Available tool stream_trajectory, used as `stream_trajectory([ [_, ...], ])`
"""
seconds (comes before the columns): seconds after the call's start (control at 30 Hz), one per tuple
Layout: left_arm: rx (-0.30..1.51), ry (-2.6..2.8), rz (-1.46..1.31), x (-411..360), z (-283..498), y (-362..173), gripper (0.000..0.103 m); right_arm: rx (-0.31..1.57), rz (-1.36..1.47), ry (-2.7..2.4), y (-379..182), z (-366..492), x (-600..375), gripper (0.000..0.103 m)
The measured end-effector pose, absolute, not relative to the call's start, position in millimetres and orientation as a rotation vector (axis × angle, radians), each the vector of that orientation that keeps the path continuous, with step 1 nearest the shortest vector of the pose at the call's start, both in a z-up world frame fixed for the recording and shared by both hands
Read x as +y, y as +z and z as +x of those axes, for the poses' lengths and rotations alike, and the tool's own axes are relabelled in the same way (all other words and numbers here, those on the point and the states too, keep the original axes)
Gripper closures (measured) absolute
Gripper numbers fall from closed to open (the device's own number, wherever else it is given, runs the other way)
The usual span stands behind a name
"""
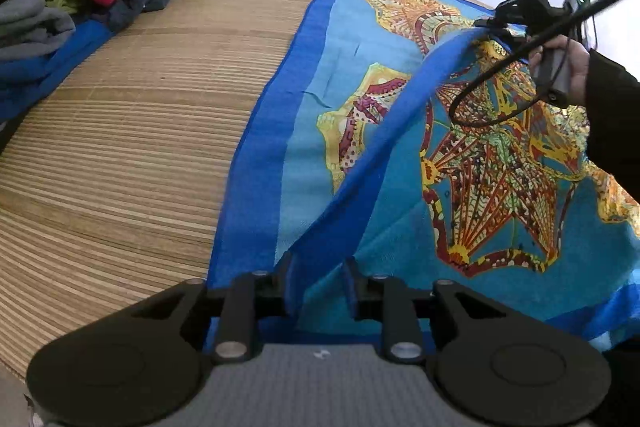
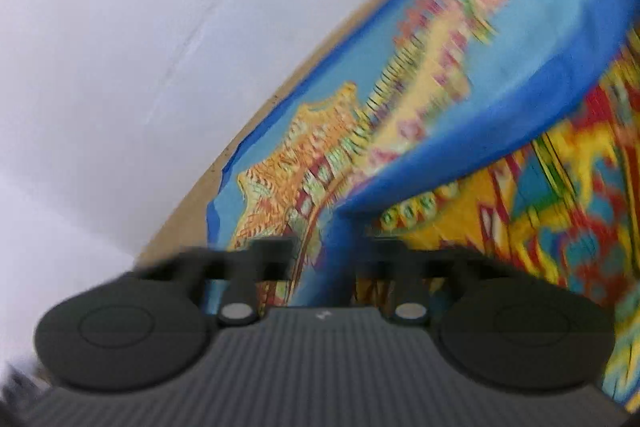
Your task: Fold clothes
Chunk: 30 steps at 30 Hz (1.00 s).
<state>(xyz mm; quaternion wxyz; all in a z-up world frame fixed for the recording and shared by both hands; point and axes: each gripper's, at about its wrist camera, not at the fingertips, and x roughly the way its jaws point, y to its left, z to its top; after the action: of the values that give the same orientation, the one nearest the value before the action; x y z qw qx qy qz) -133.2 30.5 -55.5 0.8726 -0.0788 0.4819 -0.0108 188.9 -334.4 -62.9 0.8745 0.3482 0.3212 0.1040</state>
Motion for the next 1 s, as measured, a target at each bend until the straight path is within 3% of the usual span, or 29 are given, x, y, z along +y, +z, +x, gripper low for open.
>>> stream_trajectory([
  [0.33,1.014,-0.019,-0.235,38,-133,-55,0.077,0.549,0.261,0.550,21,262,-186,0.099],
  [0.53,1.017,0.002,-0.284,44,-135,-55,0.080,0.581,0.063,0.606,-7,278,-92,0.099],
  [0.8,1.049,0.031,-0.359,57,-138,-50,0.081,0.773,0.052,0.584,-58,307,-64,0.096],
  [0.83,1.055,0.038,-0.359,58,-137,-48,0.081,0.768,0.045,0.580,-57,305,-66,0.088],
  [1.0,1.003,0.079,-0.280,74,-128,-26,0.080,0.793,0.162,0.601,-21,283,-94,0.069],
])
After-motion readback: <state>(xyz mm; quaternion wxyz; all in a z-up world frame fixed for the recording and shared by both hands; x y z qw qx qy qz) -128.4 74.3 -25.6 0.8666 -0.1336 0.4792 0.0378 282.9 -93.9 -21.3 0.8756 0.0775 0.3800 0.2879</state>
